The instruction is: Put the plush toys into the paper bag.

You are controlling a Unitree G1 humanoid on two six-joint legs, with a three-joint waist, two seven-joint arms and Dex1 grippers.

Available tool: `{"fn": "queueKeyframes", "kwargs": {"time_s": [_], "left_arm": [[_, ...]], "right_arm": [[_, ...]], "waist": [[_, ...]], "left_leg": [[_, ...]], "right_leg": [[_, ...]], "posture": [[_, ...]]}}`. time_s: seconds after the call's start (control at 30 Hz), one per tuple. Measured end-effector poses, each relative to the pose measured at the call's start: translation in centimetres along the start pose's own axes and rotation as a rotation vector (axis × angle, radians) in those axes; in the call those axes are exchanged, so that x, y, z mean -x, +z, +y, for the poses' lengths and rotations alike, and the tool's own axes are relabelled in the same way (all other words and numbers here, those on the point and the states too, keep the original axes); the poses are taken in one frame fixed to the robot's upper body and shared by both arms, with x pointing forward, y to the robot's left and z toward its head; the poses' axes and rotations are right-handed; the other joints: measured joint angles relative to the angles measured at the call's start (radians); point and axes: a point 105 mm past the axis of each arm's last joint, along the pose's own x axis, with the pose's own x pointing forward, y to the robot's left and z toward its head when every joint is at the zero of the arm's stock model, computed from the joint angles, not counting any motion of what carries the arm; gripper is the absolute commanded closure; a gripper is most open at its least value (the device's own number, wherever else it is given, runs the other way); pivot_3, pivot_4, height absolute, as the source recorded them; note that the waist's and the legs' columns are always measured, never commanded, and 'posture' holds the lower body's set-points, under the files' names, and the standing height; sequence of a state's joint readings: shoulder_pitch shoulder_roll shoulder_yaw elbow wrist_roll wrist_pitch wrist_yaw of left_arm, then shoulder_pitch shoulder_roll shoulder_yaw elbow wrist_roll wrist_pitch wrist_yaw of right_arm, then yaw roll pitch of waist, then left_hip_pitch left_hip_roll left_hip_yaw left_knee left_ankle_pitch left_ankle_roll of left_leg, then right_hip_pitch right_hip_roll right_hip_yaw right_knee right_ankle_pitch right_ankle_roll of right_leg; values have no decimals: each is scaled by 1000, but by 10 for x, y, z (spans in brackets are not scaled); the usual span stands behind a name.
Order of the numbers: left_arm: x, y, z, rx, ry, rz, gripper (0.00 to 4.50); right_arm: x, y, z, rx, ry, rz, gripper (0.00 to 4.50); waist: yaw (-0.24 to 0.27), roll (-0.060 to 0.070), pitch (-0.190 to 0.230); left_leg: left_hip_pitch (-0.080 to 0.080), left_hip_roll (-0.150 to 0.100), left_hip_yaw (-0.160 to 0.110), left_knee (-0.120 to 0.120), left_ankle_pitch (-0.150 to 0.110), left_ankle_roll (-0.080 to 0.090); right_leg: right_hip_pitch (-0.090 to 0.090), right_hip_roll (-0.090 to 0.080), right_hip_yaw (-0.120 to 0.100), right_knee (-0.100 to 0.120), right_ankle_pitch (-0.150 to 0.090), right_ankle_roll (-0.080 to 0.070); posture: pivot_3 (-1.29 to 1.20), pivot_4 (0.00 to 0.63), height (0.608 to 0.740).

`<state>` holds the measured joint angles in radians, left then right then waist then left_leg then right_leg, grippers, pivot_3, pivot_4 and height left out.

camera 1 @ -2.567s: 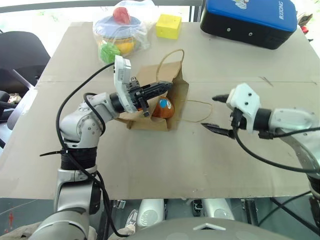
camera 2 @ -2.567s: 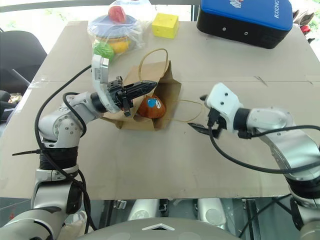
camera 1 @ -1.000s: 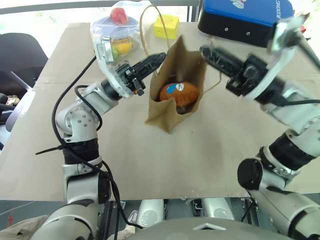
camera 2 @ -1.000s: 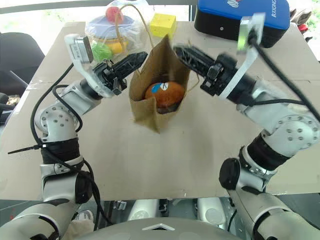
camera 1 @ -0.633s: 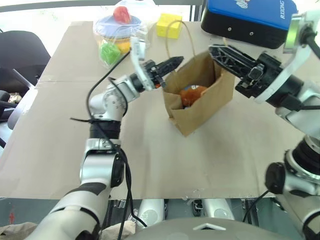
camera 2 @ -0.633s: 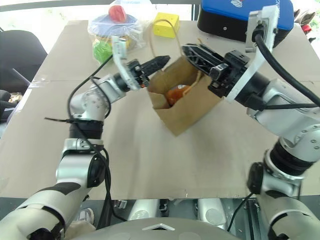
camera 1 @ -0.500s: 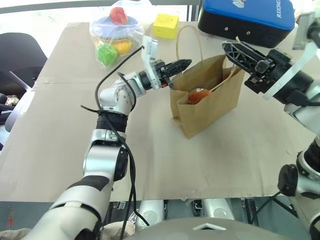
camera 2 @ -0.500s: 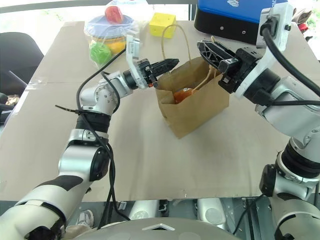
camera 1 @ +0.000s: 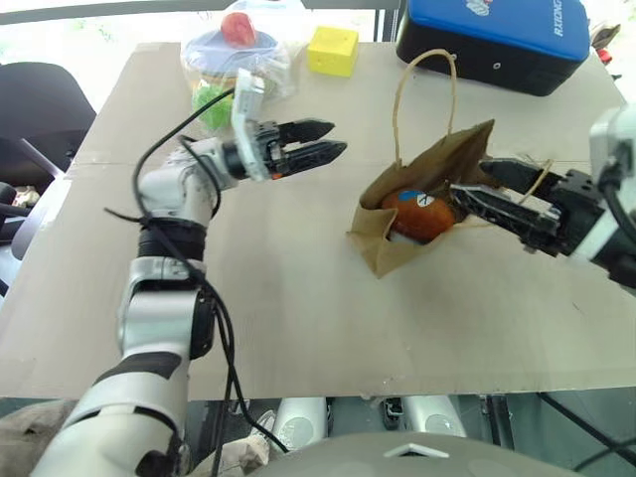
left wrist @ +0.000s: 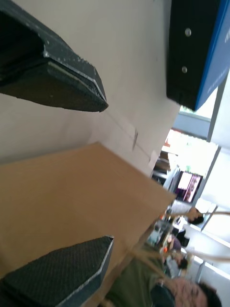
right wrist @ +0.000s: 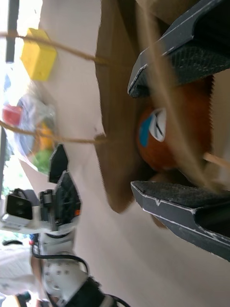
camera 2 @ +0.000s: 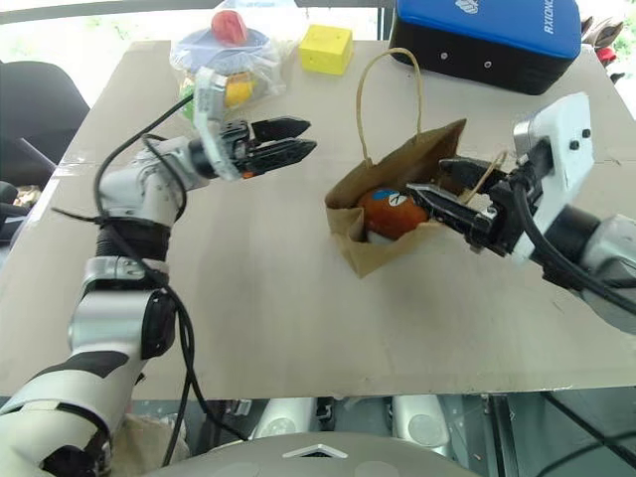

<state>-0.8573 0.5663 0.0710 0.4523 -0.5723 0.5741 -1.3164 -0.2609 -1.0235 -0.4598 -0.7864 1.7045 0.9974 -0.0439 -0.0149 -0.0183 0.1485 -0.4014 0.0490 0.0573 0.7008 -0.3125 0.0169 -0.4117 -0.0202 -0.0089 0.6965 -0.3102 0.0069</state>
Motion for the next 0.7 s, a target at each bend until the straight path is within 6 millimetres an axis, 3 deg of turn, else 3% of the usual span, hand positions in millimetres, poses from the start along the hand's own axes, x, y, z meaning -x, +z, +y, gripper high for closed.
{"fn": "queueKeyframes", "kwargs": {"time_s": [0.1,0.13,0.27,0.4,0.5,0.63,0.7], "left_arm": [[16,-9,-17,-1,-37,40,101],[15,-20,-31,14,-79,56,101],[8,-35,-48,35,-134,65,101],[1,-37,-56,16,-171,79,101],[-2,-45,-57,-1,-184,107,0],[-16,-56,-60,-13,-221,143,0],[-23,-59,-60,-27,-237,160,0]], "right_arm": [[6,-4,2,-4,29,33,1824],[7,-1,3,-19,53,22,1824],[10,14,10,-47,111,-63,1824],[17,6,5,-50,74,-4,1824],[26,-7,8,-38,68,82,2542],[20,-48,26,19,136,257,4451],[13,-69,29,57,152,321,4451]], "waist": [[3,0,0],[5,0,0],[12,-1,0],[18,-1,0],[25,-1,0],[26,-1,0],[25,-1,0]], "left_leg": [[1,0,0,0,0,0],[1,0,0,0,0,0],[0,0,-2,2,0,0],[0,-1,-2,2,0,0],[0,-1,-2,2,0,0],[1,-1,-3,2,0,0],[1,-2,-3,2,0,0]], "right_leg": [[1,0,0,0,0,0],[1,-1,0,0,0,0],[2,-1,-2,0,0,0],[3,-1,-2,0,0,0],[3,0,-2,0,0,0],[3,0,-1,0,0,0],[3,1,-1,0,1,1]], "posture": [[0,150,729],[0,150,729],[0,150,729],[0,150,729],[0,150,729],[0,150,729],[0,150,729]]}}
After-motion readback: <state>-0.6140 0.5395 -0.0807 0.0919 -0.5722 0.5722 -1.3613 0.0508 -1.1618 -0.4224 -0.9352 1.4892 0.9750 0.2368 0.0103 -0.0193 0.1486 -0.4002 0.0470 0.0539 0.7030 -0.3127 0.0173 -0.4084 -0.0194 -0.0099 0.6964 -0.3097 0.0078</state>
